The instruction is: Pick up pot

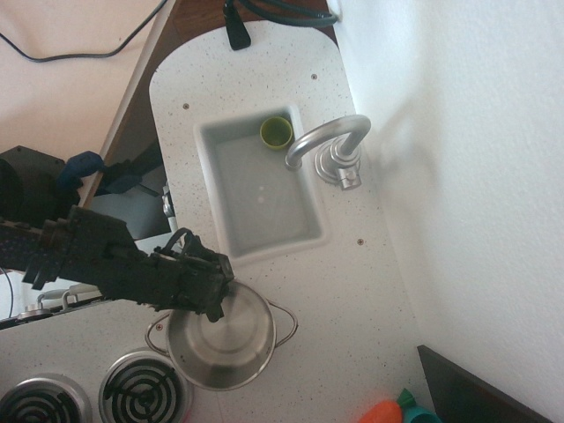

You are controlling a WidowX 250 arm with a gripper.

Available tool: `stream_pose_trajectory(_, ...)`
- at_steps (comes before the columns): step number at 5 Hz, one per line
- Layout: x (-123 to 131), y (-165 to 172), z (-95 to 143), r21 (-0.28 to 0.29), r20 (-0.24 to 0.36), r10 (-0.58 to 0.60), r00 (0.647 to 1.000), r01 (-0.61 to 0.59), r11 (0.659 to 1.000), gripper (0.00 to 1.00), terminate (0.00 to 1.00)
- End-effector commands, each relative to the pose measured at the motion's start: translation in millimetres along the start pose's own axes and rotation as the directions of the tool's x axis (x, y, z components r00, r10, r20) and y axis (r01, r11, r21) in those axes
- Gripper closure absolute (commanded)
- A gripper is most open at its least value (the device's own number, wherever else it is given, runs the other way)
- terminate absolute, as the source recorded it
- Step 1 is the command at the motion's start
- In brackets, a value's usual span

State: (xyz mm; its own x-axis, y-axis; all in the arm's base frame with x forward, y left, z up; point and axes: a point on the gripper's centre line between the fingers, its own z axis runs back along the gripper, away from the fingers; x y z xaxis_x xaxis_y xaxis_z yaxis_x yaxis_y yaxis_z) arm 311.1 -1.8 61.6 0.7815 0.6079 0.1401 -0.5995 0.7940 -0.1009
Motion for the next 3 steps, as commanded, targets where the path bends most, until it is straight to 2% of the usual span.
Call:
stream_pose_trajectory(1,1.2,3.3,-5.1,0.028,0.005,0.009,1.0,-0.009,1.0,1.0,0.0)
stream_pose_trajectory(3,4.1,0.9,-4.2,0.031,0.024,0.0,1.0,0.0,1.0,1.0,0.0)
